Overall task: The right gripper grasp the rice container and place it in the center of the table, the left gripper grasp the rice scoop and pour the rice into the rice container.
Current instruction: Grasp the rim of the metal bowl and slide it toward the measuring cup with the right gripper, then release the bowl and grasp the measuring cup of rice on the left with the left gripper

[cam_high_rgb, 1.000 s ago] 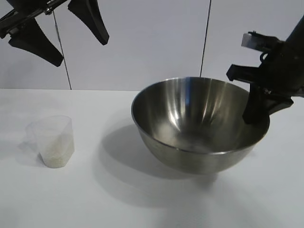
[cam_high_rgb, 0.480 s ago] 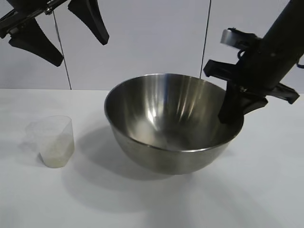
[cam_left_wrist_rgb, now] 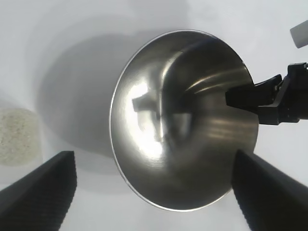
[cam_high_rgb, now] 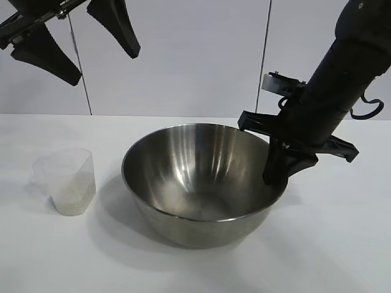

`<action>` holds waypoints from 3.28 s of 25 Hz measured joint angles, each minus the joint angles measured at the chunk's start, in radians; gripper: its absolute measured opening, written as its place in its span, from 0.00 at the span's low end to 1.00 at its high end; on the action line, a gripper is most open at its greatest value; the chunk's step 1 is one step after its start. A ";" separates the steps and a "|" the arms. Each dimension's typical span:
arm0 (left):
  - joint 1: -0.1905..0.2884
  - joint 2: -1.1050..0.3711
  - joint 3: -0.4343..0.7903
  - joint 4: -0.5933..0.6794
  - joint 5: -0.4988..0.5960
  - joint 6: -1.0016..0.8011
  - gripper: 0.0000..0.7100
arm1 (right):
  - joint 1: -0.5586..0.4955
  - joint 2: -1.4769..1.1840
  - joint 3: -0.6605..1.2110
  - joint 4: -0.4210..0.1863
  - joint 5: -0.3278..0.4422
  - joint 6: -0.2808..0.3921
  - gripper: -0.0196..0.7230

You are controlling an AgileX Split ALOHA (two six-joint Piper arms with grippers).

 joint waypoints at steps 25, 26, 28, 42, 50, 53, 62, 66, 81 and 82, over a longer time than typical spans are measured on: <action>0.000 0.000 0.000 -0.001 0.003 0.023 0.89 | -0.128 -0.172 -0.027 -0.042 0.194 0.022 0.65; 0.000 0.000 0.000 -0.001 0.003 0.023 0.89 | -0.142 -0.187 -0.033 -0.044 0.216 0.023 0.65; 0.000 0.000 0.000 -0.003 0.003 0.023 0.89 | -0.174 -0.229 -0.053 -0.053 0.250 0.023 0.65; 0.000 0.000 0.000 -0.016 -0.026 0.103 0.89 | -0.290 -0.317 -0.101 -0.092 0.408 0.023 0.65; 0.000 0.000 0.000 0.030 0.020 0.106 0.89 | -0.290 -0.317 -0.101 -0.089 0.408 0.023 0.65; 0.000 0.000 0.000 0.123 0.038 0.071 0.89 | -0.290 -0.317 -0.101 -0.089 0.408 0.023 0.65; 0.002 -0.196 0.168 0.267 -0.151 0.001 0.89 | -0.290 -0.317 -0.101 -0.088 0.408 0.023 0.65; 0.002 -0.280 0.355 0.267 -0.348 -0.001 0.89 | -0.290 -0.317 -0.101 -0.088 0.408 0.023 0.65; 0.002 -0.329 0.820 0.323 -0.993 0.062 0.89 | -0.290 -0.317 -0.101 -0.088 0.403 0.023 0.65; 0.002 -0.329 0.825 0.328 -1.022 0.085 0.89 | -0.290 -0.317 -0.101 -0.088 0.403 0.023 0.65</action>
